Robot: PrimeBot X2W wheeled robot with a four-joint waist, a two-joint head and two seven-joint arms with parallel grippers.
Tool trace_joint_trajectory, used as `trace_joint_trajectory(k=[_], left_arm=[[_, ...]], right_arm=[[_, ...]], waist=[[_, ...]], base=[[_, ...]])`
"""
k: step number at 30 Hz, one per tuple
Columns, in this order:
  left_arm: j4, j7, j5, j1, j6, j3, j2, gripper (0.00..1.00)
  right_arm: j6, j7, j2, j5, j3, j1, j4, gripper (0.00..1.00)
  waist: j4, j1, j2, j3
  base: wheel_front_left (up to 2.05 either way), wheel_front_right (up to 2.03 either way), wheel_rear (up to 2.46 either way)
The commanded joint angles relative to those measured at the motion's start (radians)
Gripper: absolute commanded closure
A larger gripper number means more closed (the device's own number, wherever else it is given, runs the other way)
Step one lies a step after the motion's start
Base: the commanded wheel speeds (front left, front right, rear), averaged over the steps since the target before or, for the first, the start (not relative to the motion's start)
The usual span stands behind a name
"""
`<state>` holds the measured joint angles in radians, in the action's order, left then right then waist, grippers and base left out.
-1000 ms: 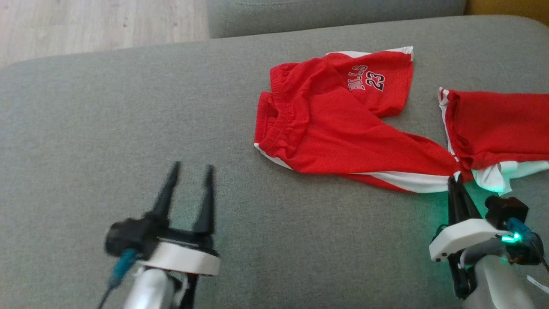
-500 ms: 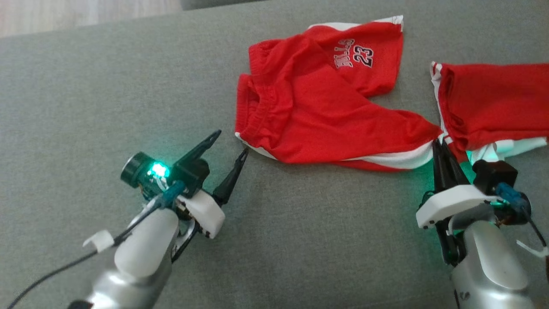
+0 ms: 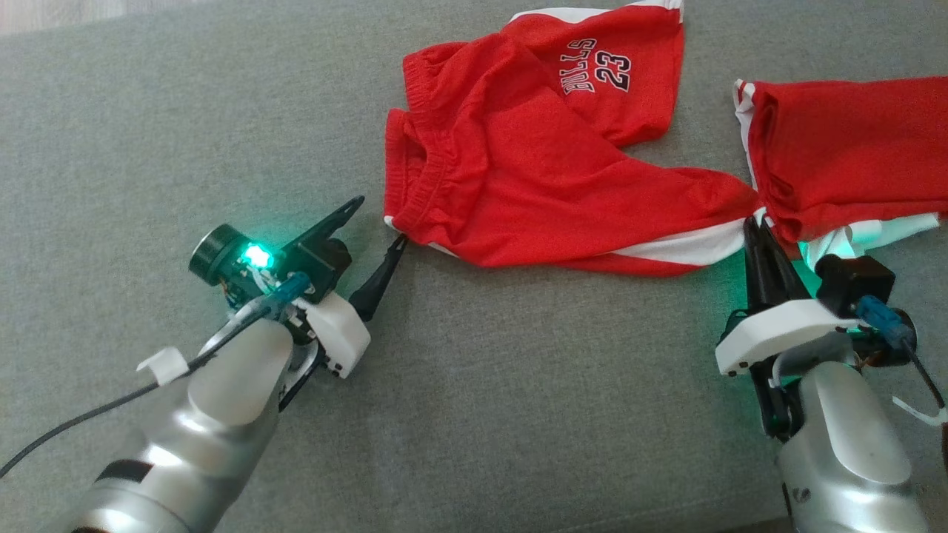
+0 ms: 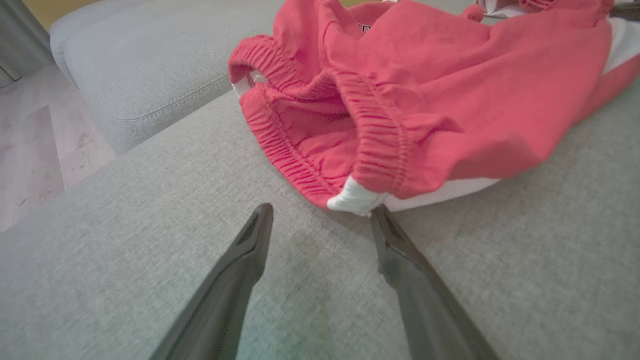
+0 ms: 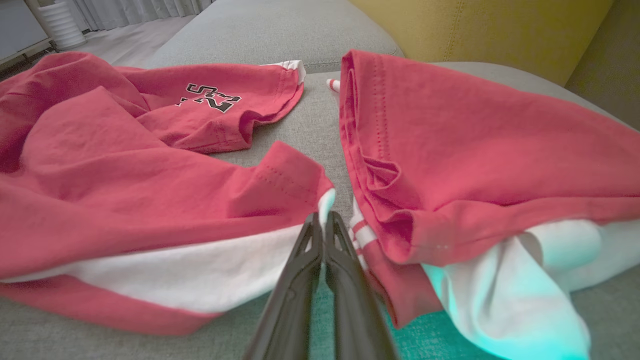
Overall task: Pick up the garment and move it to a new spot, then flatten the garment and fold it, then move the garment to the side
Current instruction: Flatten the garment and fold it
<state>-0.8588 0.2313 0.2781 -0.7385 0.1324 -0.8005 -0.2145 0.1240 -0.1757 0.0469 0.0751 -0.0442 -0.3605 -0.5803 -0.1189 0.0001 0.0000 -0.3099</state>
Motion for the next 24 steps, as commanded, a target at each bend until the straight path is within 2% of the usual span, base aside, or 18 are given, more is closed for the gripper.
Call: trace_joint_trajectory(k=[1,14,15,16,24], left_arm=[[0.016,0.012,0.01,-0.045,-0.002,0.017,-0.02,0.0],[0.029,0.03,0.104,-0.091,-0.002,-0.096,-0.03,0.0],[0.034,0.03,0.109,-0.092,-0.002,-0.103,-0.032,0.43],[0.041,0.03,0.114,-0.093,-0.002,-0.109,-0.034,1.0],[0.064,0.03,0.154,-0.08,-0.002,-0.128,-0.057,1.0]], right_arm=[[0.007,0.002,0.003,0.007,0.023,-0.024,0.033,1.0],[0.007,0.007,0.003,0.009,0.029,-0.028,0.038,1.0],[0.007,0.007,0.003,0.01,0.029,-0.028,0.038,1.0],[0.007,0.007,0.003,0.01,0.029,-0.028,0.038,1.0],[0.007,-0.006,0.003,0.001,0.037,-0.037,0.044,1.0]], waist=[[-0.001,-0.0001,0.0,-0.001],[-0.009,-0.0001,0.0,-0.011],[-0.01,-0.0001,0.0,-0.011],[-0.01,-0.0001,0.0,-0.011],[0.002,-0.0001,0.0,0.013]], base=[[0.0,0.0,0.0],[0.0,0.0,0.0],[0.0,0.0,0.0],[0.0,0.0,0.0],[0.0,0.0,0.0]])
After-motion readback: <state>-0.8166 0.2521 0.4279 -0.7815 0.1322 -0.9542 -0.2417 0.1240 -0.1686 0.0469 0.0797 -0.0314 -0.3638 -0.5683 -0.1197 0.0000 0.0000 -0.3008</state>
